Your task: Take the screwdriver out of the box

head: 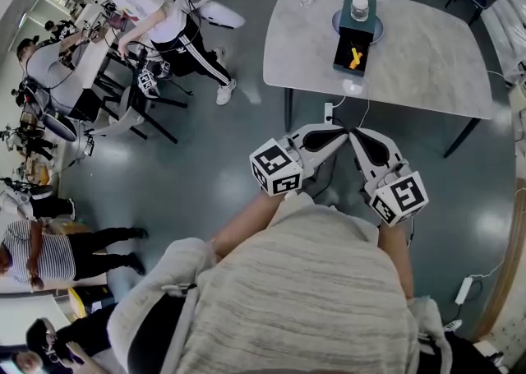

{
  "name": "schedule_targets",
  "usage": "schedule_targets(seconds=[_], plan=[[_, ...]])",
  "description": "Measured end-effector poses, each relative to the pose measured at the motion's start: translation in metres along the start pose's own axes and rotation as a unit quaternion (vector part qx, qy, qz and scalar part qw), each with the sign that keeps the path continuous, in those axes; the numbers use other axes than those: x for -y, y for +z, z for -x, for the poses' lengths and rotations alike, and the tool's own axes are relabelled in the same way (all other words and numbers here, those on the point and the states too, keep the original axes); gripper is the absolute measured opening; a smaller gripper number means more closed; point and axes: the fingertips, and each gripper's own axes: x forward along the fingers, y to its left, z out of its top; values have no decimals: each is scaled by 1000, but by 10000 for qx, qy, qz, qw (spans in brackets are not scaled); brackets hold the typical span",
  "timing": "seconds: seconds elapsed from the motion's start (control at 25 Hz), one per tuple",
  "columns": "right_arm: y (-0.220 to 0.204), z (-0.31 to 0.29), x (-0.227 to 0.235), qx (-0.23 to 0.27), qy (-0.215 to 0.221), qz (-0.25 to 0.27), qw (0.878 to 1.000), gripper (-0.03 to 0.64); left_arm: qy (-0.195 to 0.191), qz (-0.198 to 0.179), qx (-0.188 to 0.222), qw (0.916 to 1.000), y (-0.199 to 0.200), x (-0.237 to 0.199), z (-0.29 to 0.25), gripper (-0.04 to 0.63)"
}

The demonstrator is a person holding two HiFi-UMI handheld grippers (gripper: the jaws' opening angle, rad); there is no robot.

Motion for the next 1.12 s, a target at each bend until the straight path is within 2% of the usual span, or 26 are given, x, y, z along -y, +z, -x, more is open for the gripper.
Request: schedule_targets(seconds=[0.4,0.48,0.6,0.72,1.12], plan=[[4,1,7,57,-50,-55,10000,9,-128,-69,-145,9998,-2,7,-4,23],[6,0,6,109,-8,-105,9999,11,-252,-236,-321,9989,-5,15,-7,23],[6,-3,1,96,160,-97,9998,11,-413,-697,-660,9945,-15,29,-15,23],[2,-4,-5,30,287,-68,9996,11,-438,-995,-847,9905,-22,36,-20,23],[-3,-7,3,-25,336,-146,9993,11,-265,-754,-742,9940,-23,22,-22,23]])
